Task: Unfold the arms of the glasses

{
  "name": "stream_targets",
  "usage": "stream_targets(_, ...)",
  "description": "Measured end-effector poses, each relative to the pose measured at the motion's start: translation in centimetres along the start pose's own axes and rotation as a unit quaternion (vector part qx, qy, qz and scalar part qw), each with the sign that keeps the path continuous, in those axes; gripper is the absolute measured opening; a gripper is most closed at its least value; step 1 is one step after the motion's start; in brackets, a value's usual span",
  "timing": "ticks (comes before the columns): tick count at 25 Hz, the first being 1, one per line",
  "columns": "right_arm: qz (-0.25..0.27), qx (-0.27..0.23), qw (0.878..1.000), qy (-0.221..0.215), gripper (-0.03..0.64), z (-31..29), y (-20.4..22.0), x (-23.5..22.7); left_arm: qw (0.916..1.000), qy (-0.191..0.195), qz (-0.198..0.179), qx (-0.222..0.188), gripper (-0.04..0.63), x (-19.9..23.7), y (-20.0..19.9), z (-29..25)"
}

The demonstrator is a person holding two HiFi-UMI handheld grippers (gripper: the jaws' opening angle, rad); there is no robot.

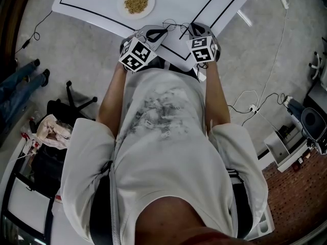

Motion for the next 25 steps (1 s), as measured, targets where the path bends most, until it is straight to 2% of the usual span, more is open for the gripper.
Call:
stream_targets(6, 0.0, -0.001, 1.0, 0.003, 0.017, 0.3, 0.0, 0.0, 0.9991, -0.013, -0.039, 0.015, 0.017, -0.4, -0.8, -2.2)
stream_targets(12, 0.002, -0.002, 1.0, 0.002, 0.017, 0.1, 0.1, 0.0, 0.996, -0.005, -0.083, 0.031, 0.081, 0.2, -1.6, -4.2)
stream_targets(17, 0.002, -0.003, 1.0, 0.003, 0.017, 0.1, 0.1, 0.1, 0.9937, 0.007, -0.103, 0.043, 0.121, -0.1, -1.9, -5.4)
stream_targets(21, 0.001, -0.004, 1.0, 0.003, 0.017, 0.1, 0.1, 0.1, 0.9933, 0.005, -0.108, 0.041, 0.115, -0.4, -2.3, -6.0)
stream_targets(25, -0.001, -0.005, 1.0, 0.005, 0.017, 0.3, 0.2, 0.1, 0.9928, -0.004, -0.114, 0.036, 0.063, -0.6, -2.7, -6.4)
Point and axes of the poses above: the fingertips, and each gripper's own axes: z backward along the fingers, x to its left, y out of its underside, the point moved 9 cm from there along z, backward along the fingers, and after that the axes turned 5 degrees about -y, right-handed, at the moved point
